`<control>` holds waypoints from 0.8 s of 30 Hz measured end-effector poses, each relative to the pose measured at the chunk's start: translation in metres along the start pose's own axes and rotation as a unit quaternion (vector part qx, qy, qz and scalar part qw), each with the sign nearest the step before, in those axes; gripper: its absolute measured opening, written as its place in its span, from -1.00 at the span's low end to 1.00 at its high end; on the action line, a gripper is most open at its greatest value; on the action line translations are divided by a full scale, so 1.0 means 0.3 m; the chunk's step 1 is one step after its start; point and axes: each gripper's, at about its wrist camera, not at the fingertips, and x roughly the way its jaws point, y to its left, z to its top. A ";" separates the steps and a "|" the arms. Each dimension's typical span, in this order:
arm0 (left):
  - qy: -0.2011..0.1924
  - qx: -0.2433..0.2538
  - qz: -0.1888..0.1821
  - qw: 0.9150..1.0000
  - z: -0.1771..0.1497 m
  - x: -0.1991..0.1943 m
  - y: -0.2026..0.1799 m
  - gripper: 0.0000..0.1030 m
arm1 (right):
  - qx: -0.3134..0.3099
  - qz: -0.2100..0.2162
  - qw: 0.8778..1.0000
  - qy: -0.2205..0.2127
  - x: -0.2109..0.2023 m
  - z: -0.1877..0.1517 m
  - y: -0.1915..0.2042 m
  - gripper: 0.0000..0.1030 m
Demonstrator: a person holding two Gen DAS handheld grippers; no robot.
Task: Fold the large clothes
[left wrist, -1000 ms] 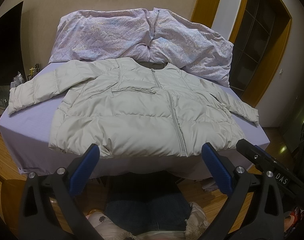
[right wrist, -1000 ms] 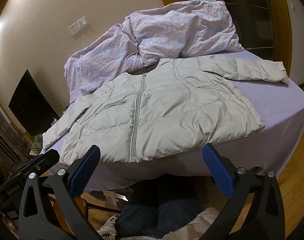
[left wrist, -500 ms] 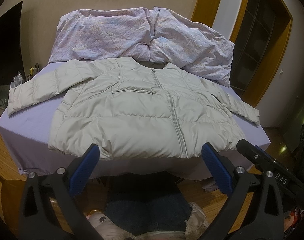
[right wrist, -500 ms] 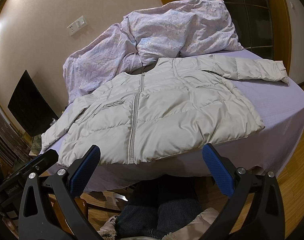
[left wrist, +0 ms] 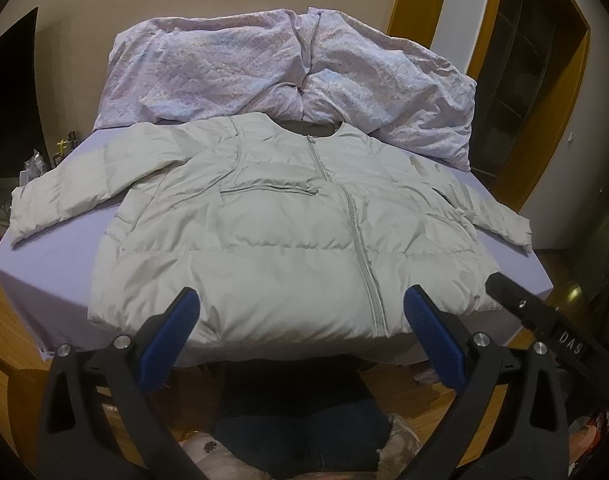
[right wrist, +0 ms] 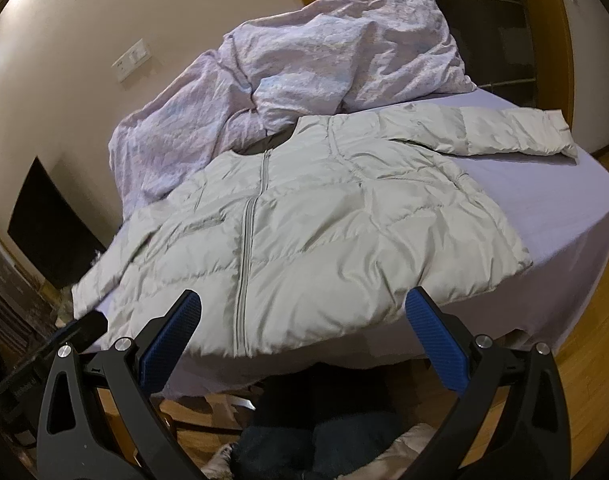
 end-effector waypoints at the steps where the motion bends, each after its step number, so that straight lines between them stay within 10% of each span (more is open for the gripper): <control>1: 0.001 0.000 -0.002 1.000 0.004 0.008 0.000 0.96 | 0.008 0.002 1.000 -0.002 0.007 0.006 -0.012 0.97; 14: 0.029 -0.004 -0.018 0.999 0.116 0.220 0.034 0.96 | 0.127 -0.093 0.987 0.001 0.188 0.226 -0.396 0.97; 24: 0.045 -0.003 0.015 0.999 0.226 0.401 0.090 0.96 | 0.290 -0.178 0.941 -0.004 0.266 0.420 -0.856 0.68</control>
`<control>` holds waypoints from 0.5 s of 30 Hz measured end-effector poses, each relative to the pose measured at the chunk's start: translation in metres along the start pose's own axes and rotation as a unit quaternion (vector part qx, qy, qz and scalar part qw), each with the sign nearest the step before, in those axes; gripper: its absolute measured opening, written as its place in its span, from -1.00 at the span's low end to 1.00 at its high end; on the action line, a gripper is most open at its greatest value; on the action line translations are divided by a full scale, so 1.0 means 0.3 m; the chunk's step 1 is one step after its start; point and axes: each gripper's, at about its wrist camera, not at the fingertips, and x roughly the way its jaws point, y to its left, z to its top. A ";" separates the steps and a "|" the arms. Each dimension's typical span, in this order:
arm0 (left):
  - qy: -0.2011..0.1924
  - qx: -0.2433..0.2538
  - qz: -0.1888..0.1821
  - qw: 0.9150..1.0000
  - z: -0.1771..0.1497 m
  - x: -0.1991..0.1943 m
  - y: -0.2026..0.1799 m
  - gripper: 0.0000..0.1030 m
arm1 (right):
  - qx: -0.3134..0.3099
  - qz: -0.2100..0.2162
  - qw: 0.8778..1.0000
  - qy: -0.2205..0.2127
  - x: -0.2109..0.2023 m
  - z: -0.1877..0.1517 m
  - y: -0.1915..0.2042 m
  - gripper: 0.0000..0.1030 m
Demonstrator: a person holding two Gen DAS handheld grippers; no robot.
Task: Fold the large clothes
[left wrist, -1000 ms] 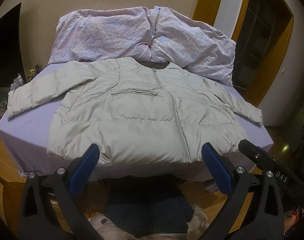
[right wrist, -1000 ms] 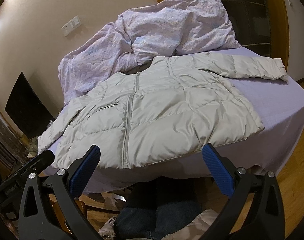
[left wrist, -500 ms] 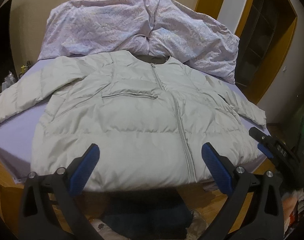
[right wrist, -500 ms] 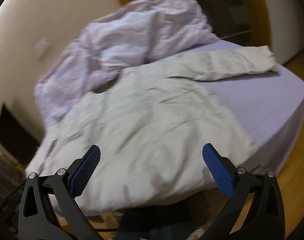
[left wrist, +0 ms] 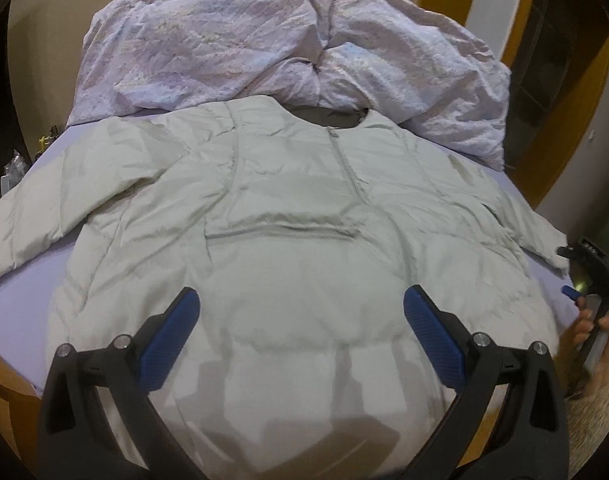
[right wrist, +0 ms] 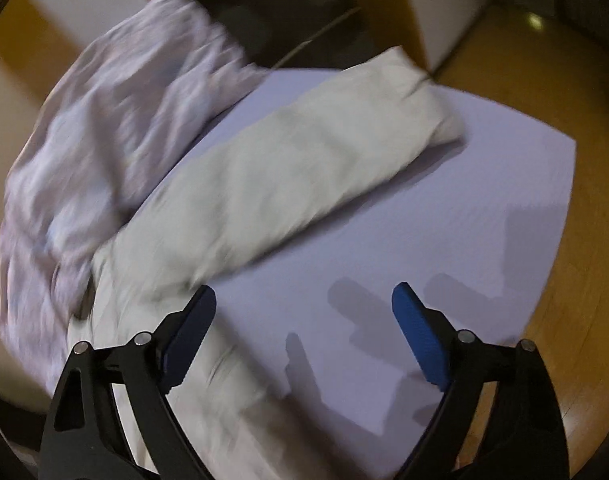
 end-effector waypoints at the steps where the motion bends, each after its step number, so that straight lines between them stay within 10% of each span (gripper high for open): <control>1: 0.000 -0.002 0.003 1.000 0.010 0.012 0.008 0.96 | 0.019 -0.004 1.000 0.001 0.020 0.030 -0.019 0.60; 11: 0.004 -0.029 0.010 1.000 0.093 0.095 0.091 0.96 | 0.149 0.000 0.989 -0.007 0.156 0.183 -0.170 0.25; 15: 0.000 -0.043 0.023 0.999 0.102 0.117 0.124 0.96 | 0.158 -0.011 0.987 -0.021 0.183 0.211 -0.184 -0.23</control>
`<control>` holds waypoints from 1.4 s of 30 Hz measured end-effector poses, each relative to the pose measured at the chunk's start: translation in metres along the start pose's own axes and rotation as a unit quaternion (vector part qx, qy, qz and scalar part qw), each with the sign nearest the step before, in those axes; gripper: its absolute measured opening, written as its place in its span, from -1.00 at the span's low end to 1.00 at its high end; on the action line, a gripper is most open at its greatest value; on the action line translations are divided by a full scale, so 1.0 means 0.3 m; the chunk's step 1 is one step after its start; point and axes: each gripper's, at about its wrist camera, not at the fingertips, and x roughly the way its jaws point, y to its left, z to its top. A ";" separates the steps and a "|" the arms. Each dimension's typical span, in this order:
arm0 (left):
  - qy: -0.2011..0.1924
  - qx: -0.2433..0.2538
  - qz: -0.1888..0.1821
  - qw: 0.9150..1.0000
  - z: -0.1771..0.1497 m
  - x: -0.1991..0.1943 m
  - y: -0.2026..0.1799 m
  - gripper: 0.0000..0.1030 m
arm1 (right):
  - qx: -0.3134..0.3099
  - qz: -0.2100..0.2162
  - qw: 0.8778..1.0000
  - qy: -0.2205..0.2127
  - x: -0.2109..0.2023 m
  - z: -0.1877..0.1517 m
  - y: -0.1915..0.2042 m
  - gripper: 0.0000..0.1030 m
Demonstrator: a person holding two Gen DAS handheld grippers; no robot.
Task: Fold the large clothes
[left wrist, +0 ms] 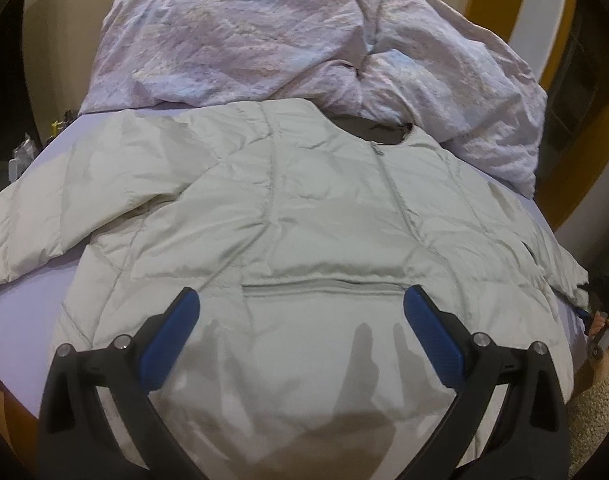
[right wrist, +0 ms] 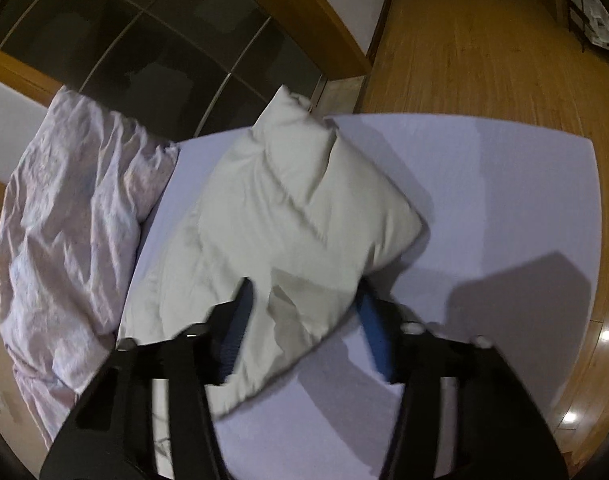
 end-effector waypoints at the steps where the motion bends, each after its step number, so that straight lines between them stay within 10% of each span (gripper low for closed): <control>1: -0.001 -0.003 0.002 1.000 0.001 0.004 0.009 0.96 | -0.001 -0.006 1.000 -0.003 0.008 0.006 0.001 -0.34; 10: -0.031 -0.034 0.004 0.999 0.026 -0.004 0.114 0.96 | -0.109 -0.011 0.991 -0.073 -0.075 -0.001 0.184 -0.77; 19: -0.046 -0.057 0.017 0.997 0.053 -0.033 0.221 0.96 | -0.282 0.103 0.951 -0.076 -0.206 -0.194 0.661 -0.80; 31: -0.056 -0.128 0.033 0.990 0.062 -0.080 0.425 0.96 | -0.430 0.235 0.871 0.036 -0.246 -0.719 1.092 -0.80; 42: -0.068 -0.141 0.064 0.986 0.053 -0.108 0.511 0.96 | -0.517 0.197 0.820 0.148 -0.064 -1.180 1.151 -0.80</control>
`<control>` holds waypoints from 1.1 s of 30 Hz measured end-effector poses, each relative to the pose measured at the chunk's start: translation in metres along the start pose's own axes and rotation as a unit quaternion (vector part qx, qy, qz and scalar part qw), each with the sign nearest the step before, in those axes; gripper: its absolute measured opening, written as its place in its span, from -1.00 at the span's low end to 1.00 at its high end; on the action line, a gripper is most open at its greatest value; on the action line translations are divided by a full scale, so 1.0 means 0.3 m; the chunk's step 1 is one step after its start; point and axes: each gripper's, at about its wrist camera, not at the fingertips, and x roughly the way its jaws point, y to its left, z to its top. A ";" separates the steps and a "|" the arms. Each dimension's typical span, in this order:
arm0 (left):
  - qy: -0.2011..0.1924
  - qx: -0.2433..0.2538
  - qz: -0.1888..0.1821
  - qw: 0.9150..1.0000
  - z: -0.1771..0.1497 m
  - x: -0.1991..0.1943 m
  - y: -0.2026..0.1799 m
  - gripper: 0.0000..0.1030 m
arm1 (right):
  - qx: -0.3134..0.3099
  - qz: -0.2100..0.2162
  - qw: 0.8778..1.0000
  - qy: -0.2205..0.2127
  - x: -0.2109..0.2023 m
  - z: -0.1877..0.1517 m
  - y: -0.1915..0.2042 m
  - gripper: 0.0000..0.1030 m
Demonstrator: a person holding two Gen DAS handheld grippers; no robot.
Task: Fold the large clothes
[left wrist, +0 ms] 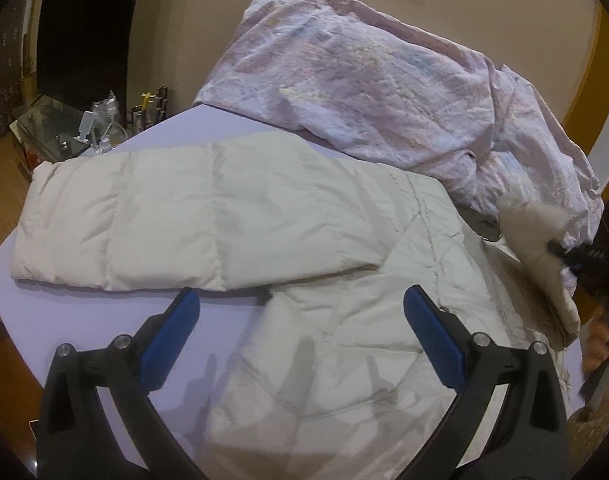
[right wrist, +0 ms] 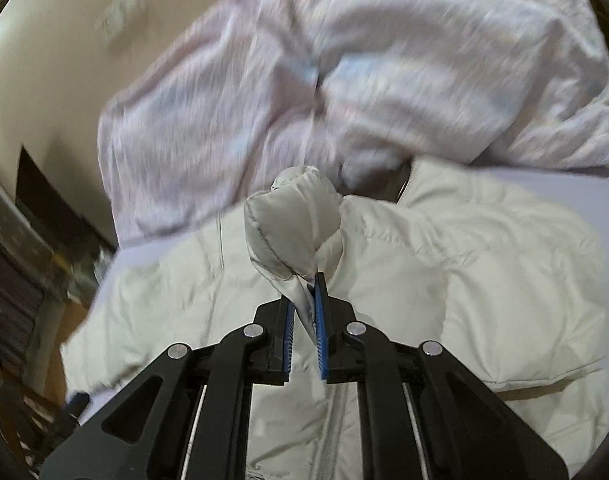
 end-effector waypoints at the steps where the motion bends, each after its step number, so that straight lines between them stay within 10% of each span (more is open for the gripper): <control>1: 0.000 -0.002 0.001 1.000 0.000 -0.001 0.011 0.96 | -0.006 -0.005 1.000 0.014 0.033 -0.022 0.013 -0.80; 5: 0.004 -0.013 0.009 1.000 0.000 -0.003 0.057 0.96 | -0.090 -0.071 0.990 0.077 0.158 -0.128 0.087 -0.71; 9: 0.010 -0.024 0.013 1.000 -0.006 -0.004 0.097 0.95 | -0.150 -0.072 0.980 0.107 0.178 -0.207 0.148 0.35; 18: 0.019 -0.050 0.022 0.998 -0.021 -0.010 0.179 0.95 | -0.085 -0.066 0.994 0.012 0.045 -0.100 0.099 -0.20; 33: 0.044 -0.153 0.030 0.987 -0.013 0.036 0.384 0.76 | -0.115 -0.134 0.981 0.084 0.270 -0.169 0.095 -0.25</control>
